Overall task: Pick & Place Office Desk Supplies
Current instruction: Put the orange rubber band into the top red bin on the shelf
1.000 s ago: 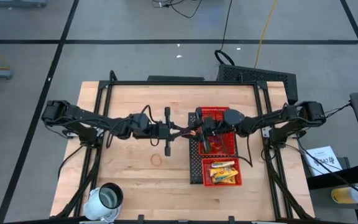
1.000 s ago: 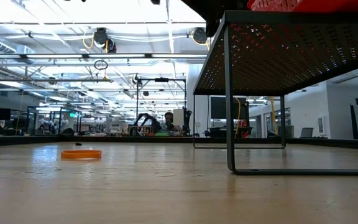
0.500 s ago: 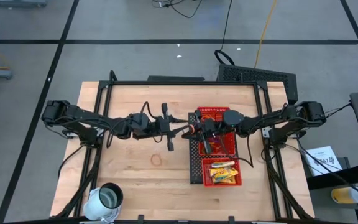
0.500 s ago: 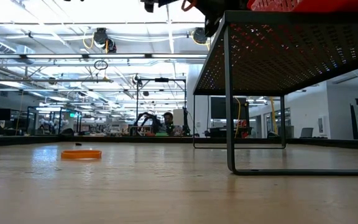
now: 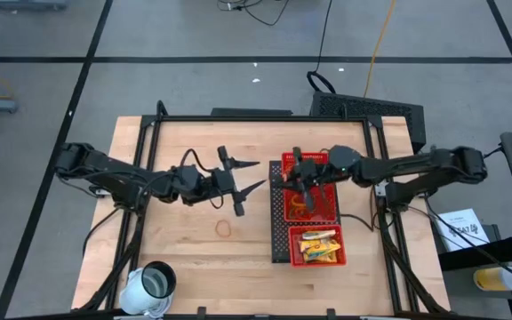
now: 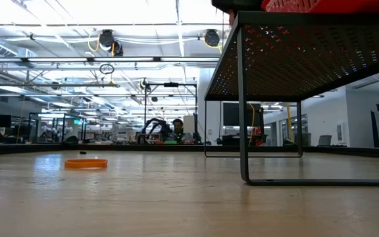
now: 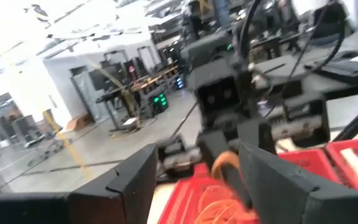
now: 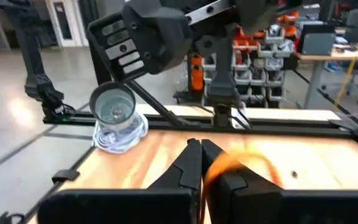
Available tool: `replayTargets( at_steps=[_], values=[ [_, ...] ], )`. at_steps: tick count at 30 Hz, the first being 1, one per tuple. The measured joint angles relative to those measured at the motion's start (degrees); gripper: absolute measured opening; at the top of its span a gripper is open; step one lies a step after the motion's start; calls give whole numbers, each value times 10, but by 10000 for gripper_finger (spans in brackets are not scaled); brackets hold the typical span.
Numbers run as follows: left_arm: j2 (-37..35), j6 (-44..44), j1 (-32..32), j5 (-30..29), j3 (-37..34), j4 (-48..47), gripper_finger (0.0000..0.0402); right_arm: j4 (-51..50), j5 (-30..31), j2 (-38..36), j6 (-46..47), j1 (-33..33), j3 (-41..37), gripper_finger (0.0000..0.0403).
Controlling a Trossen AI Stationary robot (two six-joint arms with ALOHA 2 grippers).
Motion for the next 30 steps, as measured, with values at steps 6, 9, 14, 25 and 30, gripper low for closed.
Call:
replayTargets(
  at_steps=[6,9,14,25,30],
  values=[
    [-1,0,-4,-54,0,-48,236,-151,79,-86,-29,-3,0,0],
    [-1,-26,-1,-64,0,-88,231,-225,134,-124,-31,-3,0,0],
    [-1,-90,9,-68,0,-132,224,-319,193,-167,-27,-3,0,0],
    [-1,-152,32,-67,0,-176,225,-392,222,-180,-5,-3,0,43],
    [-1,-154,35,-50,0,-180,225,-435,219,-179,37,-3,0,122]
  ],
)
